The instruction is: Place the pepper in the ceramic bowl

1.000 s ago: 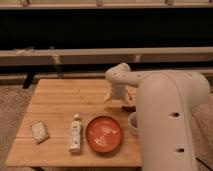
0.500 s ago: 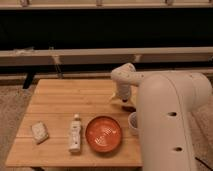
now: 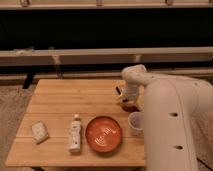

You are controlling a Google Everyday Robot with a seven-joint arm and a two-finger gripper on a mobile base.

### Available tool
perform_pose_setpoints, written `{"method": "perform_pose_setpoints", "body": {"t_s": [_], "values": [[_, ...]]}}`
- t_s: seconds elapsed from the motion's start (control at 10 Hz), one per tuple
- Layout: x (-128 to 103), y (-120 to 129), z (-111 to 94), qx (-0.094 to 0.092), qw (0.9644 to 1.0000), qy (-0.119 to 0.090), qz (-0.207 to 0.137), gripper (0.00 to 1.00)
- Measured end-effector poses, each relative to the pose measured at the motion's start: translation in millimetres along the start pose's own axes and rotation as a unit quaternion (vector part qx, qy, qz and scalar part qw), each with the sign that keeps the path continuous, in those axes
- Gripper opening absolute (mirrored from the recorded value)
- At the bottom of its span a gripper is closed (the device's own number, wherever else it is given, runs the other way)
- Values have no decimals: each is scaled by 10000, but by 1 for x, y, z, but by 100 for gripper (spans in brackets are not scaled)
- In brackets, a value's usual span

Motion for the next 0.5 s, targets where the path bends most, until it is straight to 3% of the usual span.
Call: {"method": "perform_pose_setpoints", "body": {"t_s": [0.4,0.5], "values": [[-3,-14,6,-114,9995,249,170,91],[-2,-17,6,-75,9996,236,161,86]]}}
